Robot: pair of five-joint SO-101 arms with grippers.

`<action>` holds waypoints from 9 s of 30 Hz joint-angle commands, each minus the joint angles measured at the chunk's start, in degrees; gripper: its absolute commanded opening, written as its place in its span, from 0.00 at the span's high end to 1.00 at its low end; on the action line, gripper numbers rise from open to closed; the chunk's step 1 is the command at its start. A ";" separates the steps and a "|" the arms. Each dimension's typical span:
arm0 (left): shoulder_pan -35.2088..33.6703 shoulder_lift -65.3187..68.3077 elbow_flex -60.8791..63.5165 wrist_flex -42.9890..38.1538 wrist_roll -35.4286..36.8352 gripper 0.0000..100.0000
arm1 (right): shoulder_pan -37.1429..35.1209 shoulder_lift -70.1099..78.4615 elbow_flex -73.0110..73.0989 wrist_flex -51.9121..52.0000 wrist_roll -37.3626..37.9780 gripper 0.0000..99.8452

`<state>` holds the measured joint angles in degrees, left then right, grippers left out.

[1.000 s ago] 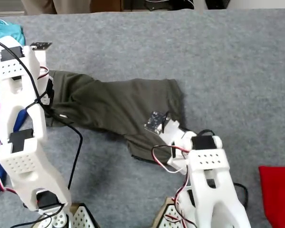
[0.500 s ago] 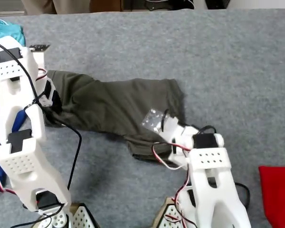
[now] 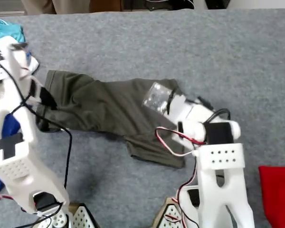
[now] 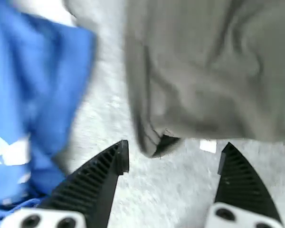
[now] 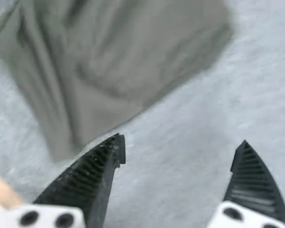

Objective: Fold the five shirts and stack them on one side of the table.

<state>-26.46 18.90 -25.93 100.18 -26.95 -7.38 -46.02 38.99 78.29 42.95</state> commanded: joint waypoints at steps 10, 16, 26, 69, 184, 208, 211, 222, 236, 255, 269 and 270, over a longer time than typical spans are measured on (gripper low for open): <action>12.75 0.92 -16.18 -2.29 11.08 0.99 | -1.36 24.92 -18.86 -24.44 -18.37 0.96; 16.00 12.79 -16.00 -15.38 24.00 0.98 | -4.53 50.59 -40.48 -20.84 -29.80 0.99; 15.21 25.54 -20.57 -18.64 24.97 0.98 | -7.52 79.16 -67.21 -11.16 -33.58 0.99; 14.42 43.21 -67.60 -4.92 14.07 0.98 | -3.12 106.59 -134.20 24.26 -28.75 0.99; 1.41 22.81 -12.75 -13.01 -7.74 0.98 | 7.87 88.57 -59.47 7.65 -25.49 0.99; 7.74 11.30 -22.86 0.70 -1.93 0.98 | -12.79 31.52 -24.57 3.96 -1.76 0.86; 7.74 1.36 -10.46 0.62 -1.67 0.98 | -14.55 19.65 -8.66 -1.32 -0.18 0.86; -0.70 -27.56 25.58 -8.44 -1.67 0.98 | -19.30 6.55 15.60 -6.33 3.25 0.86; -22.07 -28.62 36.57 -16.97 -2.46 0.98 | -28.09 6.81 21.14 -2.55 0.70 0.76; -22.68 -28.70 36.57 -14.07 -3.34 0.98 | -23.25 23.78 27.47 -19.16 -0.88 0.87; -25.32 -29.14 36.04 -14.33 -3.69 0.98 | -23.25 30.46 23.34 -19.69 -5.36 0.99; -25.41 -29.14 36.04 -14.42 -3.69 0.98 | -22.90 30.11 23.34 -20.13 -5.36 0.99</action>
<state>-51.08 -7.12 10.90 85.58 -30.11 -31.47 -17.54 62.29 58.95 38.29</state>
